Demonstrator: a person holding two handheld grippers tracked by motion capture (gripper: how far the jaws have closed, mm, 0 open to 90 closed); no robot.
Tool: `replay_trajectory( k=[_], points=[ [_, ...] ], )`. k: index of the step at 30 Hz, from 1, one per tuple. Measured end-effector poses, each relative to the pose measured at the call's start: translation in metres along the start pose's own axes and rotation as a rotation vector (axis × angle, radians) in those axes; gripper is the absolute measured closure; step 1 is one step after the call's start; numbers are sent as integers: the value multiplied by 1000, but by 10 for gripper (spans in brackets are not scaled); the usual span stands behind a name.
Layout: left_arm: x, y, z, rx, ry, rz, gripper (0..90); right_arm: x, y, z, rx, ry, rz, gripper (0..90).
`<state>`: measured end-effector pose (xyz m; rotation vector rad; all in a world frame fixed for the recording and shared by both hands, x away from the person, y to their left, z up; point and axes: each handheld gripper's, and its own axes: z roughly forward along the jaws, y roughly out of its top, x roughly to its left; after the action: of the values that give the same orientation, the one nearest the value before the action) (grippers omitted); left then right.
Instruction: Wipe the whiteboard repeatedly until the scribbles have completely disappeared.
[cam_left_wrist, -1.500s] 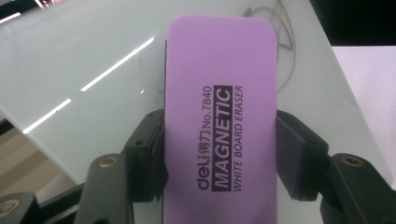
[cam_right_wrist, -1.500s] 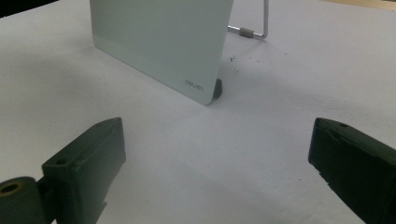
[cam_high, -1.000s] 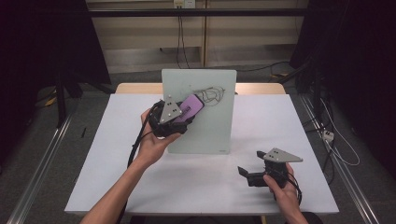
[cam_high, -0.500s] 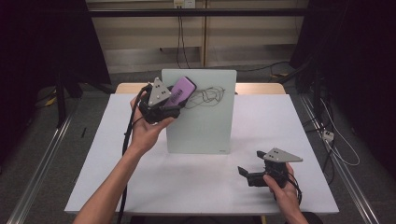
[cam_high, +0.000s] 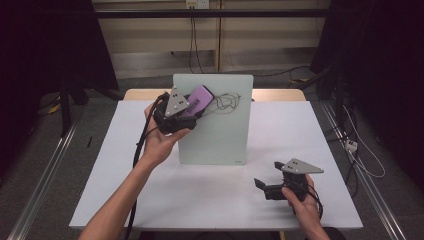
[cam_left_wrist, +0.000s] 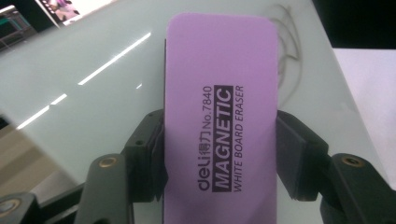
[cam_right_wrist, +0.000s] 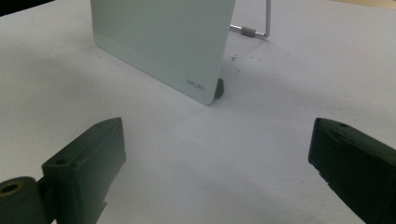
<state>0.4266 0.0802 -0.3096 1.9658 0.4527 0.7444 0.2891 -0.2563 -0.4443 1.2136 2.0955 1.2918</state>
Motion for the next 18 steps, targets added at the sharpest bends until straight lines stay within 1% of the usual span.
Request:
replay_trajectory(
  k=[2, 6, 10, 12, 15, 18],
  points=[
    [-4, -3, 2, 0, -12, -2, 412, 1, 0, 0, 1, 1, 4, 39],
    [-14, -11, 6, 16, -35, 7, 412, 0, 0, 0, 0, 0, -1, 39],
    [-23, -20, 10, 40, -66, 15, 412, 0, 0, 0, 0, 2, -1, 39],
    [-29, -25, 11, 59, -83, 31, 412, 0, 0, 0, 0, 2, -1, 39],
    [-36, -32, 14, 84, -106, 38, 412, 0, 0, 0, 0, 2, -1, 39],
    [-40, -35, 16, 105, -126, 51, 412, 0, 0, 0, 0, 0, 0, 39]
  ],
)
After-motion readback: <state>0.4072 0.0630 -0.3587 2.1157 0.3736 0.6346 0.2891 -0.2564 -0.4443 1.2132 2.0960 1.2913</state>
